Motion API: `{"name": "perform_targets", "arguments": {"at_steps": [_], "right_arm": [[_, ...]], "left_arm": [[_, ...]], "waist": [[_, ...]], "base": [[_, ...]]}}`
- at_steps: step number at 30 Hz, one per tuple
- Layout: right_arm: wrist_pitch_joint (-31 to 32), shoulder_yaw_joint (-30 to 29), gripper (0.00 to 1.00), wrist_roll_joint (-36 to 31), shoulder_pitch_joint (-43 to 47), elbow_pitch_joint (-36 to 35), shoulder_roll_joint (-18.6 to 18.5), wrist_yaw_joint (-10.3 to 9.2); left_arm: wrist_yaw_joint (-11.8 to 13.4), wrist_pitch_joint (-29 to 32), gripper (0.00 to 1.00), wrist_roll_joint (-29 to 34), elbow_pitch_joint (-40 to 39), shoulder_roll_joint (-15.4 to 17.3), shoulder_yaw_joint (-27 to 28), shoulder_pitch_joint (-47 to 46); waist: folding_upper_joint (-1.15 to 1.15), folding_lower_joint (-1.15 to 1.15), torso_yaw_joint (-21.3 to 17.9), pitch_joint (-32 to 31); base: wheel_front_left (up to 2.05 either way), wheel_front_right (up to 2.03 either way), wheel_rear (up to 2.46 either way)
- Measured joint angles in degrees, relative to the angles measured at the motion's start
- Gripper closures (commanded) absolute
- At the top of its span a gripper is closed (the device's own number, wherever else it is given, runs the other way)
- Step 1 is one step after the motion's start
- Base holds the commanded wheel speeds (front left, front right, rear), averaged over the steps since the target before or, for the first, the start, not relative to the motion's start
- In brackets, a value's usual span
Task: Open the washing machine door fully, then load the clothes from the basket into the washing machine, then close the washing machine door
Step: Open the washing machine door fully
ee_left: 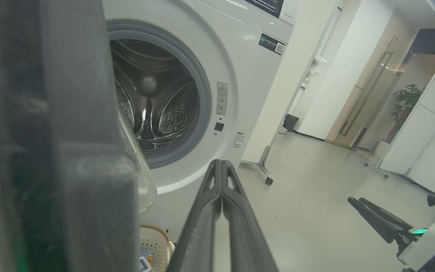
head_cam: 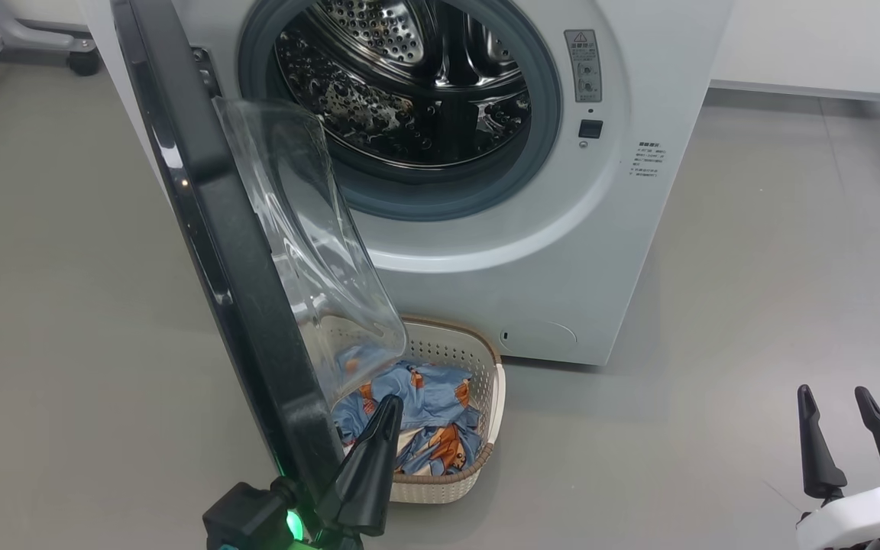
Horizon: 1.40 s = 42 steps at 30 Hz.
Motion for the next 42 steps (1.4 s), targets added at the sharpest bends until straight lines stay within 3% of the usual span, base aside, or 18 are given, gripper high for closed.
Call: {"name": "perform_targets", "arguments": {"at_steps": [16,42], "right_arm": [[0.0,-0.8,0.00,0.0,0.0,0.0,-0.2,0.01],[0.0,-1.0,0.00,0.4,0.0,-0.2,-0.7,0.01]], "left_arm": [[1.6,0.7,1.00,1.2,0.8,0.1,-0.6,-0.2],[4.6,-0.4,1.00,1.0,1.9,0.1,-0.5,-1.4]], "waist": [[0.00,0.00,1.7,0.7],[0.00,0.00,7.7,2.2]], "base": [[0.00,0.00,0.00],[0.00,0.00,0.00]]}}
